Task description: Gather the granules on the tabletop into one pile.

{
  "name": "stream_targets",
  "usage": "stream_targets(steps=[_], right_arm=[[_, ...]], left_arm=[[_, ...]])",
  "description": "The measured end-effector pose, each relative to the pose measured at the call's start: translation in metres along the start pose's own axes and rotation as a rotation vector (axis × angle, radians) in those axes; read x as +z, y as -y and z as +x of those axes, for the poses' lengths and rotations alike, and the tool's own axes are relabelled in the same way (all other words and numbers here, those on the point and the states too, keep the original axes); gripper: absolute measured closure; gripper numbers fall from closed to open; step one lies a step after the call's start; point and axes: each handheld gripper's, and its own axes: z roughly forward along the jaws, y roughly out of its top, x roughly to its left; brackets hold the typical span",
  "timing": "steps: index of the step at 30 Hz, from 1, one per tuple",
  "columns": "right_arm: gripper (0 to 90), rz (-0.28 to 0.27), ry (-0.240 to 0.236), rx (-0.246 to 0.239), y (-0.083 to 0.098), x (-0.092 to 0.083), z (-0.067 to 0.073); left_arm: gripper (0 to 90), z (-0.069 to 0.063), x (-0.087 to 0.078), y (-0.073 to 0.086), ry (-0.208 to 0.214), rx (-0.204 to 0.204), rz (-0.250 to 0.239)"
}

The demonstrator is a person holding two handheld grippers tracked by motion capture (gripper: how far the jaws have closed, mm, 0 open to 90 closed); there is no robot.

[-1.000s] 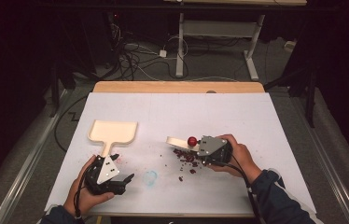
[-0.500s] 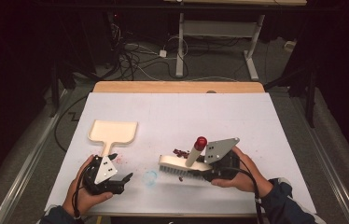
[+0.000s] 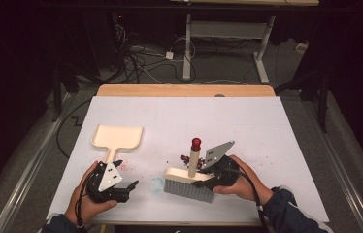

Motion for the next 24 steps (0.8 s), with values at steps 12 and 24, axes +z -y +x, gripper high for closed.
stream_targets(steps=[12,24], right_arm=[[67.5,-0.022,0.080,0.083,0.004,-0.010,-0.034],[67.6,-0.143,0.141,0.147,-0.017,-0.016,-0.018]], left_arm=[[17.0,-0.001,0.002,0.000,0.010,0.004,0.009],[17.0,-0.001,0.002,0.000,0.012,0.002,0.012]])
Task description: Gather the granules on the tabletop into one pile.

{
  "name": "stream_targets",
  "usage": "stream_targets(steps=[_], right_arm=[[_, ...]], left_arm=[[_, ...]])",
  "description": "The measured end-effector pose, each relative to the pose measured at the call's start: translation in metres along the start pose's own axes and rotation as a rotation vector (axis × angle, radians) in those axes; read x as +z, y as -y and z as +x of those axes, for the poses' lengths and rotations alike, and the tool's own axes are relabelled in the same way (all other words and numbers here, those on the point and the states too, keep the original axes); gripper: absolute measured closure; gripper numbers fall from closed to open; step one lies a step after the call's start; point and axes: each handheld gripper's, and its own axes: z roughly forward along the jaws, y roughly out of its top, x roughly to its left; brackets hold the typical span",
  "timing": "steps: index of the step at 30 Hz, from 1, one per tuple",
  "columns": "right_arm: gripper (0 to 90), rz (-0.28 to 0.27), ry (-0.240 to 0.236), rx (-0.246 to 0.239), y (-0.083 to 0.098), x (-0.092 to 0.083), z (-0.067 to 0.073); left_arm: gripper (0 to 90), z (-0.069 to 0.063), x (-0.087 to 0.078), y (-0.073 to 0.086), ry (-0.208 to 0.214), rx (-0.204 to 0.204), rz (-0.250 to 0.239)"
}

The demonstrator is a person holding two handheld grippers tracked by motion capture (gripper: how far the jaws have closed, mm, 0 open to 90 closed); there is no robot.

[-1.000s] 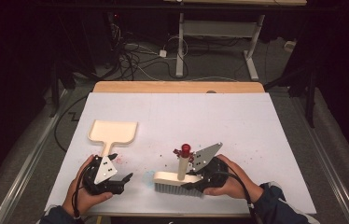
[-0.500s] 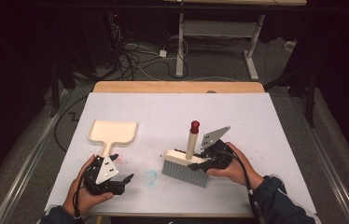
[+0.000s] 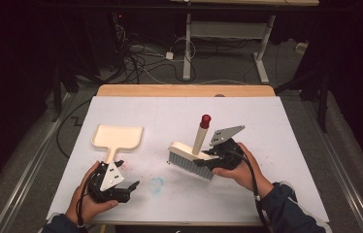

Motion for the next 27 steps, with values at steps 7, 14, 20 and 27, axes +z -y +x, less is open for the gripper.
stream_targets(steps=[7,14,20,27], right_arm=[[67.6,-0.096,-0.057,0.112,-0.011,0.025,0.020],[67.6,-0.081,0.002,0.307,-0.006,0.069,0.011],[67.3,-0.072,0.033,0.429,0.016,0.059,-0.011],[67.4,-0.099,0.081,0.500,0.037,0.030,-0.021]], left_arm=[[17.0,0.000,0.001,0.000,0.010,0.003,0.007],[17.0,0.000,0.000,0.001,0.018,0.001,0.004],[17.0,-0.001,0.000,0.001,0.022,0.004,0.005],[17.0,-0.002,0.001,0.000,0.034,0.012,0.015]])
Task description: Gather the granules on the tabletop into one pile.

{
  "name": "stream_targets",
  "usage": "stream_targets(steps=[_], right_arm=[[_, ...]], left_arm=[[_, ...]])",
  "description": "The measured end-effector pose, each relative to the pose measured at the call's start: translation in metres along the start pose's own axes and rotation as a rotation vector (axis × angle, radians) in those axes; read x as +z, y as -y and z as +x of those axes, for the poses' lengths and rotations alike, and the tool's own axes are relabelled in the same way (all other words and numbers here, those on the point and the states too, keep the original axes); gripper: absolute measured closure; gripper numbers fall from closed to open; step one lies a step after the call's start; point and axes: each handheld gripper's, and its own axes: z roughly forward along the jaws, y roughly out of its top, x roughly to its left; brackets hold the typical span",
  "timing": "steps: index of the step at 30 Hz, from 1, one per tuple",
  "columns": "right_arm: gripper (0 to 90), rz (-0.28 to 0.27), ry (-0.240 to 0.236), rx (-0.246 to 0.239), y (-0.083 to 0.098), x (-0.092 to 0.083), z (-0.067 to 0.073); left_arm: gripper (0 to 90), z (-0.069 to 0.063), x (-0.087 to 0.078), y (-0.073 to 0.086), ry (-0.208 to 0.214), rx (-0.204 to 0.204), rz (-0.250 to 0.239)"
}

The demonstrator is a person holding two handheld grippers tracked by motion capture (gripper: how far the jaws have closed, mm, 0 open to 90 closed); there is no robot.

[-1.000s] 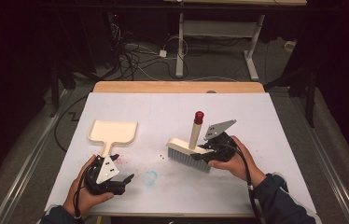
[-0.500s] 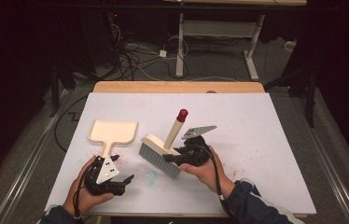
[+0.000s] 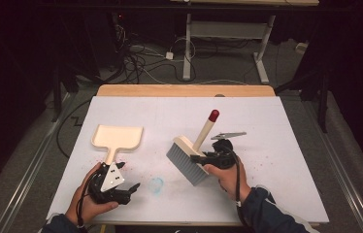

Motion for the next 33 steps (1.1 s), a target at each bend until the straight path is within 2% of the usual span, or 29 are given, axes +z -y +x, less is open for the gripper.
stream_targets(steps=[5,7,9,11,12,14,15,16,17,18,19,20,21,23,24,26,28,33], right_arm=[[67.5,-0.015,0.018,0.036,0.010,-0.023,-0.011],[67.5,-0.016,0.013,0.043,0.010,-0.025,-0.011],[67.6,-0.031,0.014,0.027,0.008,-0.029,-0.010],[67.6,-0.051,0.007,-0.012,0.004,-0.037,-0.006],[67.6,-0.051,0.007,-0.012,0.004,-0.037,-0.006],[67.6,-0.067,0.011,-0.044,0.001,-0.044,-0.002],[67.6,-0.073,0.016,-0.066,0.000,-0.047,0.001],[67.6,-0.089,0.041,-0.122,-0.002,-0.055,0.005],[67.6,-0.097,0.056,-0.158,-0.003,-0.058,0.006],[67.6,-0.097,0.056,-0.158,-0.003,-0.058,0.006],[67.6,-0.106,0.104,-0.211,-0.003,-0.067,0.009],[67.6,-0.106,0.104,-0.211,-0.003,-0.067,0.009],[67.6,-0.111,0.157,-0.262,-0.002,-0.074,0.009],[67.6,-0.117,0.245,-0.308,0.000,-0.081,0.008],[67.6,-0.117,0.245,-0.308,0.000,-0.081,0.008],[67.6,-0.112,0.341,-0.348,0.003,-0.084,0.004],[67.6,-0.097,0.402,-0.356,0.006,-0.083,-0.001],[67.6,-0.052,0.490,-0.371,0.013,-0.067,-0.006]], left_arm=[[17.0,-0.001,0.001,-0.001,0.007,0.006,0.005],[17.0,-0.002,0.002,-0.001,0.010,0.010,0.009],[17.0,-0.002,0.002,-0.002,0.012,0.014,0.009],[17.0,-0.002,0.003,-0.002,0.014,0.015,0.010],[17.0,-0.002,0.003,-0.002,0.015,0.014,0.009],[17.0,-0.001,0.003,-0.001,0.016,0.013,0.009],[17.0,-0.001,0.002,-0.002,0.010,0.020,0.007],[17.0,-0.001,0.002,-0.001,0.009,0.021,0.007],[17.0,-0.001,0.002,-0.001,0.010,0.021,0.008],[17.0,-0.001,0.002,-0.001,0.009,0.022,0.008],[17.0,-0.001,0.002,-0.001,0.008,0.022,0.008],[17.0,-0.001,0.002,-0.001,0.008,0.022,0.008],[17.0,-0.001,0.002,-0.001,0.007,0.024,0.008],[17.0,-0.002,0.002,-0.001,0.007,0.027,0.009],[17.0,-0.002,0.002,-0.002,0.006,0.029,0.009],[17.0,-0.002,0.002,-0.002,0.004,0.031,0.012],[17.0,-0.002,0.002,-0.002,0.002,0.031,0.013],[17.0,-0.002,0.003,-0.003,-0.004,0.035,0.019]])
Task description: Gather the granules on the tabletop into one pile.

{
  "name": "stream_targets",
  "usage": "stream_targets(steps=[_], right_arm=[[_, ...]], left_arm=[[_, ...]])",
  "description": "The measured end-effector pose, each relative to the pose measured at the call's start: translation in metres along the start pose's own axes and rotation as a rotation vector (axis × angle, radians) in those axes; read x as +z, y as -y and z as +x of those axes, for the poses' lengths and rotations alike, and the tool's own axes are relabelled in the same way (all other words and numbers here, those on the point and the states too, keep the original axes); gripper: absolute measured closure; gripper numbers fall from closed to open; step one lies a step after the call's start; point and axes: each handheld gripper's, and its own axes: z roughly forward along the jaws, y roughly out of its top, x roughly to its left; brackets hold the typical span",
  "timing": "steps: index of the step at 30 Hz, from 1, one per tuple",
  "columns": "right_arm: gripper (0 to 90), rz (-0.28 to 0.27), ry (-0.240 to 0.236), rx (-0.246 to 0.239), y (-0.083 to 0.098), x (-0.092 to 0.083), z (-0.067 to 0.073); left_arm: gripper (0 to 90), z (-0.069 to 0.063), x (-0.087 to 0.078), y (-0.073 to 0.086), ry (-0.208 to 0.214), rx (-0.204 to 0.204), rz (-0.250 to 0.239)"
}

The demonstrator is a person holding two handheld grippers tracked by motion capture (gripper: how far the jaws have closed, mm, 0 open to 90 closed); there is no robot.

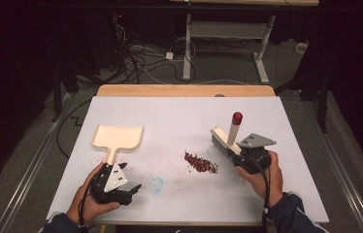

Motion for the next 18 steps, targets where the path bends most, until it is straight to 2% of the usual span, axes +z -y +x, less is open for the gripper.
stream_targets(steps=[1,6,8,10,14,18], right_arm=[[67.5,0.015,0.009,-0.010,0.001,0.004,0.004],[67.5,0.021,0.025,-0.049,-0.005,0.012,0.029],[67.4,0.021,0.050,-0.071,-0.008,0.017,0.041],[67.4,0.017,0.048,-0.076,-0.012,0.020,0.050],[67.5,0.001,0.030,-0.082,-0.020,0.026,0.063],[67.5,-0.014,0.037,-0.087,-0.026,0.032,0.071]], left_arm=[[17.0,0.000,0.000,0.000,0.001,-0.001,0.000],[17.0,0.000,0.001,0.000,0.001,-0.004,0.001],[17.0,-0.001,0.001,0.000,0.002,-0.001,0.000],[17.0,-0.001,0.001,-0.001,0.002,0.003,0.001],[17.0,-0.001,0.002,-0.001,0.007,0.004,0.000],[17.0,-0.002,0.001,0.000,0.011,0.004,-0.003]])
